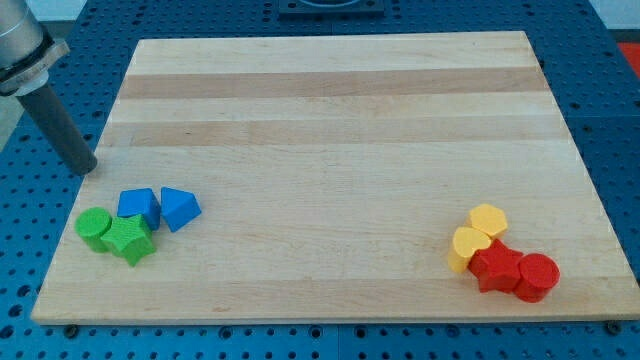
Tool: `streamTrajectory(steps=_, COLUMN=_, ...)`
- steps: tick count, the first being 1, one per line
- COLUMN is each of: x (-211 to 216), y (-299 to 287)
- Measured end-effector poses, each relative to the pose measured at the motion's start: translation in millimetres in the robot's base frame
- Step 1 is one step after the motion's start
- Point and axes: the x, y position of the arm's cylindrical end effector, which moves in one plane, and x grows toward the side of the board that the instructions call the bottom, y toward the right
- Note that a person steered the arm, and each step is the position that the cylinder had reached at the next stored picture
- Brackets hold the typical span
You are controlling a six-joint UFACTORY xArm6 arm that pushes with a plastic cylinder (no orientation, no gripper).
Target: Push the green circle into the green star
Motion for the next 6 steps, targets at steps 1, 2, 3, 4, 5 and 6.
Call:
streamTrajectory(steps=1, x=49, y=0)
streamTrajectory(steps=2, x=89, y=0)
streamTrajectory(steps=3, x=89, y=0)
streamTrajectory(steps=4, x=91, y=11)
streamTrajectory(steps=5, x=91, y=28)
streamTrajectory(steps=6, x=90, y=57)
